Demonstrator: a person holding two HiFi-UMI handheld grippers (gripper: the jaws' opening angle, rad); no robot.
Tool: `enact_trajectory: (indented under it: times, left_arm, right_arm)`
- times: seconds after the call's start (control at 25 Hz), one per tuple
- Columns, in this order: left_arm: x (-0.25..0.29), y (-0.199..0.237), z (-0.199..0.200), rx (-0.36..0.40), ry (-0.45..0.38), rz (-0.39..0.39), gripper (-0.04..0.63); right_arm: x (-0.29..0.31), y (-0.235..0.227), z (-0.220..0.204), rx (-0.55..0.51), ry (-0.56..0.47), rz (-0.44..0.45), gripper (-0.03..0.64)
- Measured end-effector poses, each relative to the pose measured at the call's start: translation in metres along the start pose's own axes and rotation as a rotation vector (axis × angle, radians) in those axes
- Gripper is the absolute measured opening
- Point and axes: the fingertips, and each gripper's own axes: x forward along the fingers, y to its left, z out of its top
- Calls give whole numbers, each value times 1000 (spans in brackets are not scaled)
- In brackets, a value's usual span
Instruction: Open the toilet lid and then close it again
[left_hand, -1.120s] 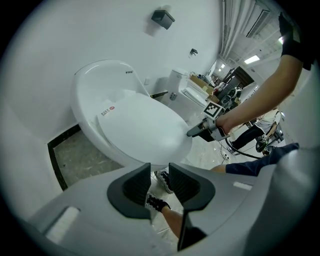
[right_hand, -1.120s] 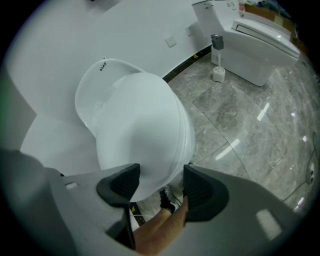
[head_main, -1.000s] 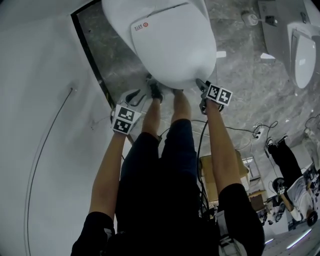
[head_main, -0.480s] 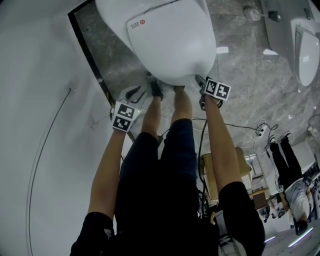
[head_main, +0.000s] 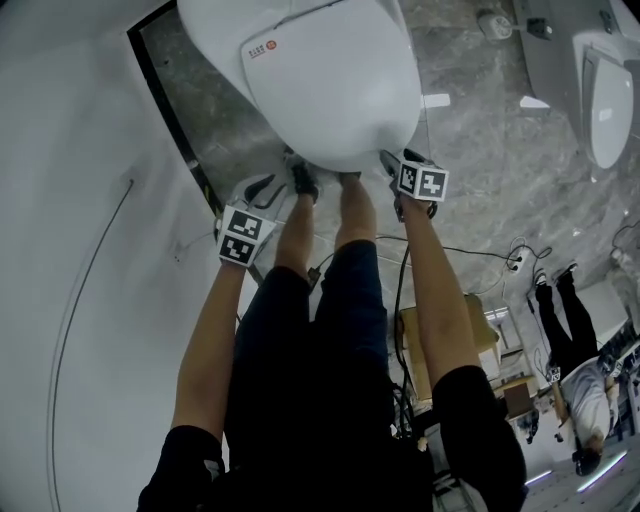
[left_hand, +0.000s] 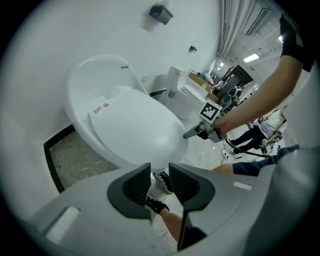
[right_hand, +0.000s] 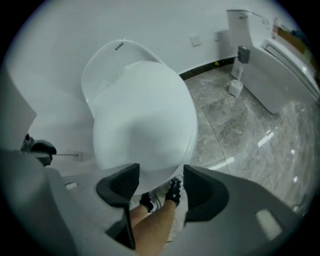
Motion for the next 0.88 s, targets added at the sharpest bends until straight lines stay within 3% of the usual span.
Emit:
enact_trajectory:
  times: [0.16,0.44,0.76,0.8,0.88]
  left_arm:
    - [-5,-11,14,-17,-21,-9,123]
    - [-32,-29,39,-33,-62,-4,123]
    - [-81,-35,64,-47,-108,34,121]
    - [-85,-39,69,-48,-118,24,103]
    - [-96,-50,80,-55,-142,-8,41]
  right_arm:
    - [-21,20,9,-167,12,-18,270]
    - [-86,58,38,-371,-19,44,259]
    - [-152,116,43,-605,-10,113,52]
    - [-161,122,44,-644,-6,122,9]
    - [-179,135,40,-693,1,163,3]
